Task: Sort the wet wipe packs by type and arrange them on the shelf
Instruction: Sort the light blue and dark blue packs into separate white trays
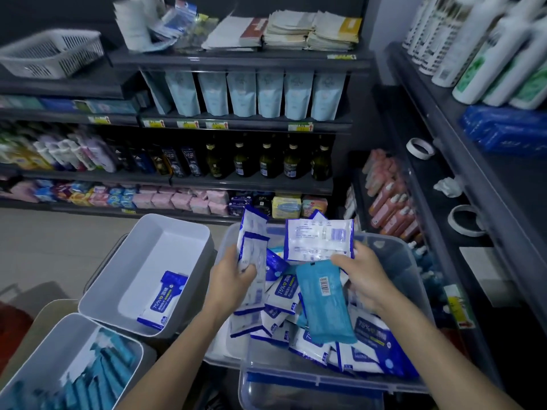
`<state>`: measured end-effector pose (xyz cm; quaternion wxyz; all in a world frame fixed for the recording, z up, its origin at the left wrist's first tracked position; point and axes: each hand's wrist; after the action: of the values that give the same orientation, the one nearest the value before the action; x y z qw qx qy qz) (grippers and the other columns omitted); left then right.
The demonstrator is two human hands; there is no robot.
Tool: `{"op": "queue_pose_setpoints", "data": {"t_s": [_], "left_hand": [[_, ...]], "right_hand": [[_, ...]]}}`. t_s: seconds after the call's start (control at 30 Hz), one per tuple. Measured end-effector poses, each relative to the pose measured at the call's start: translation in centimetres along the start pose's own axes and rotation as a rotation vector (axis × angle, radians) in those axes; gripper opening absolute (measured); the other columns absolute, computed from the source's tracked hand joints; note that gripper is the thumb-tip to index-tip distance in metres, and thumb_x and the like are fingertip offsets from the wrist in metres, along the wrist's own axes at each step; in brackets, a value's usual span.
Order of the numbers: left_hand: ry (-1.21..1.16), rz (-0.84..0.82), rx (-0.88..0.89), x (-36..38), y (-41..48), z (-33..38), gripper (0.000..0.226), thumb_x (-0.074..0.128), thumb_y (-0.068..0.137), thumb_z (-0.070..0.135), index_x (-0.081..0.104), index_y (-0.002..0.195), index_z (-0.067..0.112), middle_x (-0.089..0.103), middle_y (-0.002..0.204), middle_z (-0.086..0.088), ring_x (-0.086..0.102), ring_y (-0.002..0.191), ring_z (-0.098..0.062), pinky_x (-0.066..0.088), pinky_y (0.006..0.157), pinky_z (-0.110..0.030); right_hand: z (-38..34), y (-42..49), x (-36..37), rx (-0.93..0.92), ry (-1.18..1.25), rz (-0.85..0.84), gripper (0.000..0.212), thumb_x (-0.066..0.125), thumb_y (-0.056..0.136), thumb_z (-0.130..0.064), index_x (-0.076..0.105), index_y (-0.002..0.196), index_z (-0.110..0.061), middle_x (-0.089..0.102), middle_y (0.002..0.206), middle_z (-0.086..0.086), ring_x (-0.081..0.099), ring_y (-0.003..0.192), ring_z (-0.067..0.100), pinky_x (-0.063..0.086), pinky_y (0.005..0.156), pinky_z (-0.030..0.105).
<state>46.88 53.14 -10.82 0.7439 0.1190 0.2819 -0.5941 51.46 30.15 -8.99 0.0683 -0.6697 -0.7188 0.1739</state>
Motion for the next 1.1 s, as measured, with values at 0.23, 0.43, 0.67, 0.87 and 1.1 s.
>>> {"op": "queue_pose_setpoints", "data": {"t_s": [0.23,0.43,0.67,0.87,1.1], "left_hand": [[-0.047,-0.006,-0.049,-2.1,-0.1,-0.9,0.012,0.058,0.09,0.017,0.05,0.099,0.017,0.065,0.089,0.008,0.067,0.078,-0.012,0.059,0.064,-0.037],[-0.1,0.049,-0.075,-3.5,0.1,-1.4,0.009,0.06,0.086,0.019,0.052,0.091,0.02,0.065,0.085,-0.003,0.065,0.077,-0.023,0.055,0.068,-0.044],[-0.225,0.094,-0.105,-6.7,0.1,-1.8,0.01,0.058,0.088,0.02,0.053,0.092,0.028,0.067,0.09,-0.001,0.067,0.083,-0.023,0.058,0.071,-0.047],[-0.25,0.179,-0.095,-10.8,0.8,-4.3,0.022,0.058,0.087,0.017,0.053,0.106,0.027,0.065,0.082,0.003,0.063,0.068,-0.013,0.055,0.06,-0.028],[-0.181,0.263,-0.152,-17.0,2.9,-10.4,0.021,0.058,0.086,0.016,0.051,0.097,0.031,0.068,0.087,-0.004,0.065,0.076,-0.028,0.054,0.067,-0.046]], "right_hand": [[-1.4,-0.7,1.6,0.11,0.174,0.051,0.025,0.05,0.09,0.005,0.062,0.098,-0.015,0.071,0.09,0.004,0.067,0.076,0.02,0.053,0.064,0.032],[-2.7,-0.5,2.3,0.171,0.346,0.058,0.022,0.051,0.092,0.003,0.06,0.108,-0.01,0.069,0.102,0.012,0.066,0.09,0.026,0.054,0.075,0.043],[-4.6,0.0,7.0,0.202,0.497,-0.023,0.019,0.05,0.092,0.004,0.061,0.101,-0.01,0.071,0.092,0.011,0.066,0.082,0.024,0.053,0.068,0.041],[-6.0,0.6,14.9,0.178,0.438,-0.096,0.022,0.051,0.091,0.004,0.062,0.103,-0.011,0.073,0.086,0.006,0.067,0.078,0.022,0.056,0.07,0.042],[-5.2,2.3,26.3,0.246,0.328,-0.145,0.021,0.048,0.089,0.006,0.062,0.097,-0.008,0.072,0.091,0.01,0.067,0.081,0.026,0.053,0.078,0.045]]}}
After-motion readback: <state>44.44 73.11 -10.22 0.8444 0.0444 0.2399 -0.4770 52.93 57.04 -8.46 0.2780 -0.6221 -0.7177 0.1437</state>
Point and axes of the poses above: each hand's wrist, its own y-axis towards the middle knuckle, its own x-axis out of the palm, z = x × y
